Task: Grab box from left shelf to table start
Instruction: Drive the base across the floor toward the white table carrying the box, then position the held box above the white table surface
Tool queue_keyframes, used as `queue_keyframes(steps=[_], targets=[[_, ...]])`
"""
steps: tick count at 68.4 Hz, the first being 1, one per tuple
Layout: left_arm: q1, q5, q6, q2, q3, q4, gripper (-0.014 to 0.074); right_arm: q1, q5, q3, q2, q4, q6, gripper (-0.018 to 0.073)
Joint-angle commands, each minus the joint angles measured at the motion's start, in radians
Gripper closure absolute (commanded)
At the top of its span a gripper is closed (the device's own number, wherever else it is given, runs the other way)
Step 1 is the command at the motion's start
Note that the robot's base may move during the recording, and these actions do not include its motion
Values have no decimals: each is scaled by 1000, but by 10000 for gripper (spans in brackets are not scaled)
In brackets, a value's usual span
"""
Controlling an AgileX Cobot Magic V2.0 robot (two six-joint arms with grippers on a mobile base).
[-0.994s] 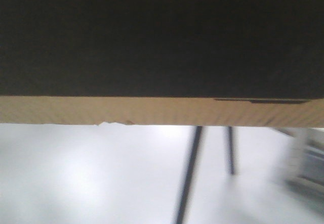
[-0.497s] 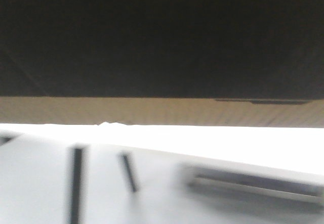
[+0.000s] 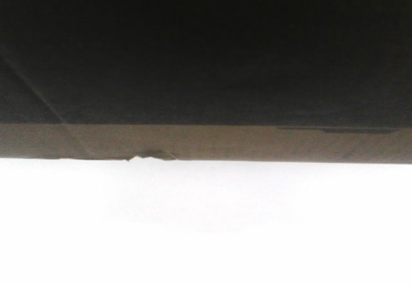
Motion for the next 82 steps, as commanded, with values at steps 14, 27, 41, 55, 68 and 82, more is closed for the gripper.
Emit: queue_keyframes(steps=[14,27,41,55,68,82], targets=[[-2,-28,-22,2,-40,22,685,-9,-139,-28,22,-80,-12,509],[-2,-28,-22,2,-40,20,685,-9,-139,-28,22,-80,-12,509],[-2,-28,-22,2,-40,20,685,-9,-139,-28,22,-80,-12,509],[-2,-28,-22,2,-40,20,685,-9,-139,-28,22,-80,-12,509],[-2,-28,-22,2,-40,20,685,-9,-139,-28,22,-80,-12,509],[-2,-28,-22,2,-40,20,685,-9,-139,-28,22,-80,-12,509]])
